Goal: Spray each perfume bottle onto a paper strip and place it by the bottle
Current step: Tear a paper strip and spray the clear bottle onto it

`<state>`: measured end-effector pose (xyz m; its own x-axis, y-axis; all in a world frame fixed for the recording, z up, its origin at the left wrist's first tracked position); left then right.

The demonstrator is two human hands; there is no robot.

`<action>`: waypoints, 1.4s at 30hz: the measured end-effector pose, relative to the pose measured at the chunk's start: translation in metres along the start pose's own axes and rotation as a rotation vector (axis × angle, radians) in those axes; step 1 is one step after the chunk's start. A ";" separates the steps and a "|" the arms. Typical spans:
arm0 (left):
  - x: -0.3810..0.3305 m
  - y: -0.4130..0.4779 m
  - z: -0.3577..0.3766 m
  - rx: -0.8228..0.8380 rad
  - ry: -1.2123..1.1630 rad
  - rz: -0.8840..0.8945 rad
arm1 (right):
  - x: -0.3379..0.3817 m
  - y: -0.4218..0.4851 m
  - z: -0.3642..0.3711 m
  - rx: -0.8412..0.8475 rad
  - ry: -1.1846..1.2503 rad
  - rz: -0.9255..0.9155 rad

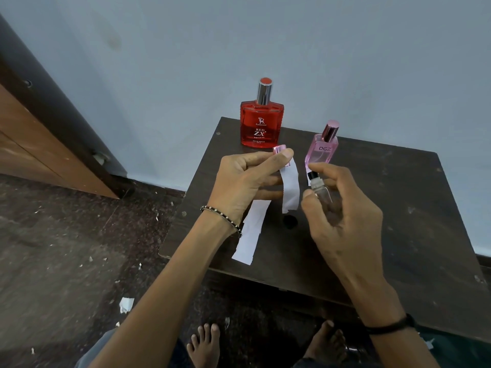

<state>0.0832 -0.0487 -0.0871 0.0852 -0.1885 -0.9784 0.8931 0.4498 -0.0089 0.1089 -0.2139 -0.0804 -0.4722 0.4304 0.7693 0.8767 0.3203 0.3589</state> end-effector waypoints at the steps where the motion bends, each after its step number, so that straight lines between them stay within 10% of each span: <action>1: 0.000 0.000 0.000 0.004 -0.002 0.001 | 0.001 -0.001 0.001 0.009 -0.017 -0.020; 9: 0.002 0.001 0.004 -0.003 0.026 0.012 | 0.000 -0.002 0.005 0.023 -0.021 0.013; 22: 0.004 -0.001 0.028 -0.033 -0.021 -0.093 | -0.031 0.009 -0.032 -0.090 0.643 0.356; 42: 0.012 0.004 0.035 -0.124 -0.034 -0.065 | -0.032 0.005 -0.035 0.026 0.491 0.366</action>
<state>0.1039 -0.0799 -0.0920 0.0457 -0.2498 -0.9672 0.8358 0.5399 -0.0999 0.1314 -0.2552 -0.0847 -0.0381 0.0796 0.9961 0.9685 0.2486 0.0172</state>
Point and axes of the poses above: each hand's wrist, its own y-axis towards the middle knuckle, its own z-axis out of the palm, x = y × z, the point moved 3 cm from there along y, towards the middle knuckle, and after that the axes turned 8 degrees about z, right-handed, at the moved point
